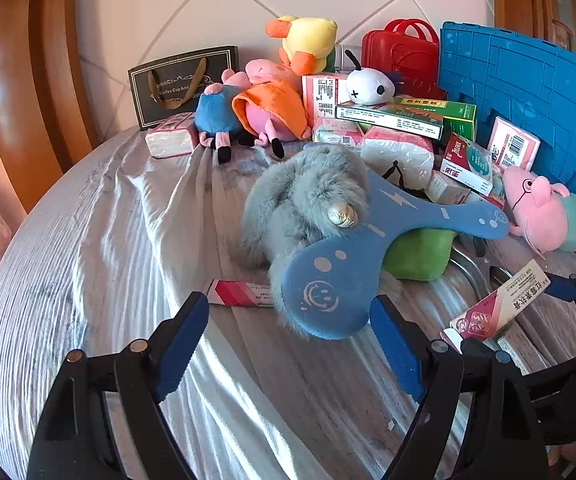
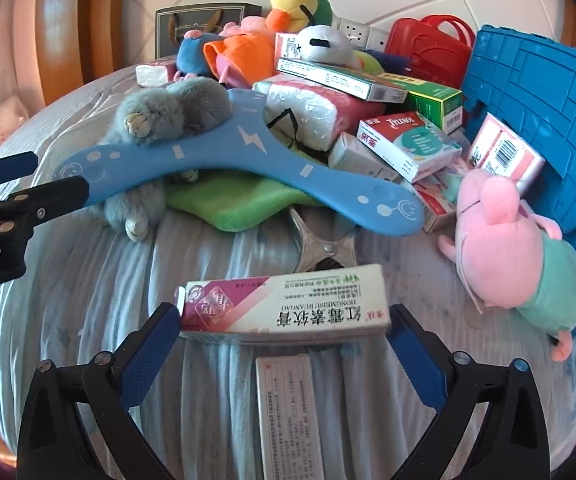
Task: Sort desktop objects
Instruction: 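Grasp the white medicine box with right tool while left tool grasps the grey fur plush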
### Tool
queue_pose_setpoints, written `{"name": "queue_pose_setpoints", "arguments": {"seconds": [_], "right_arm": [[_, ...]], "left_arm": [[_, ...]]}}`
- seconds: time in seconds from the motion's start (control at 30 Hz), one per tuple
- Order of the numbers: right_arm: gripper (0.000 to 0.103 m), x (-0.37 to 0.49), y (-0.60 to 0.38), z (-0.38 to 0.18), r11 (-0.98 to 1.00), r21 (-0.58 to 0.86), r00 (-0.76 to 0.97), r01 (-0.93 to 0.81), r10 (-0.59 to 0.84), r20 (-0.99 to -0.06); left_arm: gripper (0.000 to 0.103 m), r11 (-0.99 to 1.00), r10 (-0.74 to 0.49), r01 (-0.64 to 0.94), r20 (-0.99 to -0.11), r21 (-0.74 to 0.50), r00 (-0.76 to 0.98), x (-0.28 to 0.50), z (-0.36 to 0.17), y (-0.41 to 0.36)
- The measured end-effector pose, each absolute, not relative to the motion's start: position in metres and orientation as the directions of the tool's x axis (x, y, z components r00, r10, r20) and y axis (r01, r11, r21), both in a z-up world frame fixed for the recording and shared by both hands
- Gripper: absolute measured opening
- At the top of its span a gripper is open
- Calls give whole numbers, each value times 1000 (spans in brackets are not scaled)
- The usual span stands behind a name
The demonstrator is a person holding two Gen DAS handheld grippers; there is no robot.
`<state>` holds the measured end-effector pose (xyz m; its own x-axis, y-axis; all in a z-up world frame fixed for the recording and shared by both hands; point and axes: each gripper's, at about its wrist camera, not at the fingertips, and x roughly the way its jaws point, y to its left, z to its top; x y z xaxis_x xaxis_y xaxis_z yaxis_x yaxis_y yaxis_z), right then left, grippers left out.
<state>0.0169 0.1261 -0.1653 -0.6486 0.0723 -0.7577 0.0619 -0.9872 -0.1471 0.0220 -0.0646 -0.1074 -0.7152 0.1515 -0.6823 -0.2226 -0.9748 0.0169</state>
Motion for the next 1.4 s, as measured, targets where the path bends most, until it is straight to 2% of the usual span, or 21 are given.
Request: {"name": "queue_pose_setpoints", "arguments": {"seconds": [0.7, 0.8, 0.9, 0.97, 1.03, 1.13, 1.17, 1.23, 1.4], "right_arm": [[103, -3, 117, -166, -981, -164, -610, 105, 67, -789], [102, -8, 124, -165, -989, -104, -578, 103, 26, -816], [92, -7, 131, -161, -991, -71, -578, 111, -6, -816], [76, -7, 140, -155, -995, -32, -587, 91, -28, -809], [71, -9, 148, -152, -997, 3, -586, 71, -44, -809], [74, -10, 149, -149, -997, -12, -587, 71, -32, -809], [84, -10, 148, -150, -997, -9, -583, 73, -35, -811], [96, -8, 146, -151, -997, -25, -592, 69, -21, -806], [98, -1, 150, -147, -997, -43, -612, 56, 0, -791]], "left_arm": [[83, -966, 180, -260, -713, 3, -678, 4, -121, -53], [83, -966, 194, -259, -699, -13, -688, 3, -113, -57], [83, -963, 208, -271, -671, -11, -711, 7, -101, -64], [83, -962, 212, -274, -655, -8, -725, 9, -94, -68], [83, -962, 223, -273, -642, -23, -734, 8, -87, -74], [83, -969, 190, -247, -646, -2, -739, -7, -82, -76], [83, -971, 188, -240, -650, -10, -736, -15, -82, -77], [83, -974, 173, -227, -674, -7, -719, -33, -84, -72], [83, -970, 182, -241, -718, -21, -672, -70, -96, -50]]}}
